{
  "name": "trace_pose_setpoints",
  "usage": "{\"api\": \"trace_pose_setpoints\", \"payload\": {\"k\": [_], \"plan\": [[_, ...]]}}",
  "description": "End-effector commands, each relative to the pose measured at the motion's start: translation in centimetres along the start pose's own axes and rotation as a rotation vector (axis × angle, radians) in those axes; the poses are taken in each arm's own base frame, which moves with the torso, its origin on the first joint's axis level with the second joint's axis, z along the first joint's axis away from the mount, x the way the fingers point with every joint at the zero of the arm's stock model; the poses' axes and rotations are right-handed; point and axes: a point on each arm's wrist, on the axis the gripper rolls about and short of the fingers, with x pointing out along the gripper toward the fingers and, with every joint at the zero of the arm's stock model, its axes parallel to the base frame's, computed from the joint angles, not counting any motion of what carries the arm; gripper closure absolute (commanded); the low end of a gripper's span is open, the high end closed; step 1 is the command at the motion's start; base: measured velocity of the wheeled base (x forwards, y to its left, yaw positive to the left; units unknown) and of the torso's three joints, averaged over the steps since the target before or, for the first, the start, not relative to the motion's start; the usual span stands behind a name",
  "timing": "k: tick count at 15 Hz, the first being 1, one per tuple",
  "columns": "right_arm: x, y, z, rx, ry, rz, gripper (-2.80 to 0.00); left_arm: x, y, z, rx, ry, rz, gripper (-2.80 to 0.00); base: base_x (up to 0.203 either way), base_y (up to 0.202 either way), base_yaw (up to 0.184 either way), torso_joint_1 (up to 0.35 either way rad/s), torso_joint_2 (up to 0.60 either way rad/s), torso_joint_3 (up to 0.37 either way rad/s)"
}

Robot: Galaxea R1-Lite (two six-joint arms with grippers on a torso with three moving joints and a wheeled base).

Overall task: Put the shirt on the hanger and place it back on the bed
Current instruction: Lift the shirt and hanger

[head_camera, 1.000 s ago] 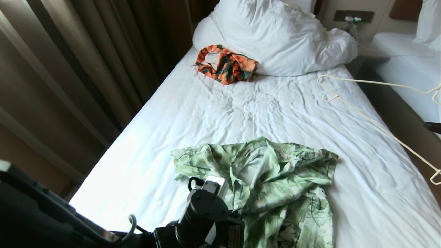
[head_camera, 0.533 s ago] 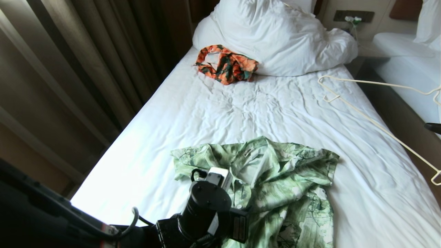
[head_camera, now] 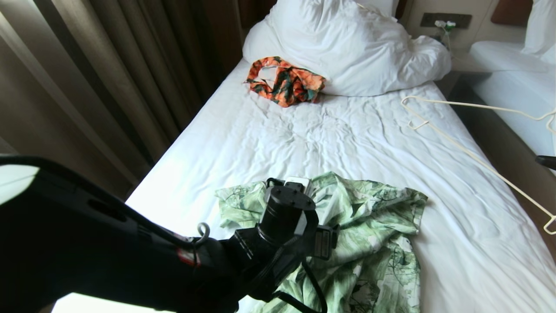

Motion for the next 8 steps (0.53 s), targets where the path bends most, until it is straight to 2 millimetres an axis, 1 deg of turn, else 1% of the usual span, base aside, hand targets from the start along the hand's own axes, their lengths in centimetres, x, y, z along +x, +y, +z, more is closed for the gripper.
{"api": "trace_pose_setpoints", "payload": {"k": [1, 4, 7, 8], "plan": [[-0.1, 0.0, 0.1, -0.008, -0.001, 0.004, 0.0, 1.7, 0.2, -0.9, 0.003, 0.026, 0.019, -2.8, 0.0, 0.0, 0.0, 0.0, 0.0, 0.0], [-0.2, -0.1, 0.0, -0.005, -0.001, 0.003, 0.0, 1.6, 0.3, -0.7, -0.007, 0.025, 0.01, -2.8, 0.0, 0.0, 0.0, 0.0, 0.0, 0.0], [-0.1, -0.4, -0.4, 0.004, -0.001, 0.003, 0.0, -0.3, 0.3, 0.8, -0.02, -0.015, 0.021, -2.8, 0.0, 0.0, 0.0, 0.0, 0.0, 0.0], [-0.1, -0.5, -0.5, 0.006, 0.0, 0.003, 0.0, -1.1, 0.0, 0.8, -0.016, 0.003, 0.018, -2.8, 0.0, 0.0, 0.0, 0.0, 0.0, 0.0]]}}
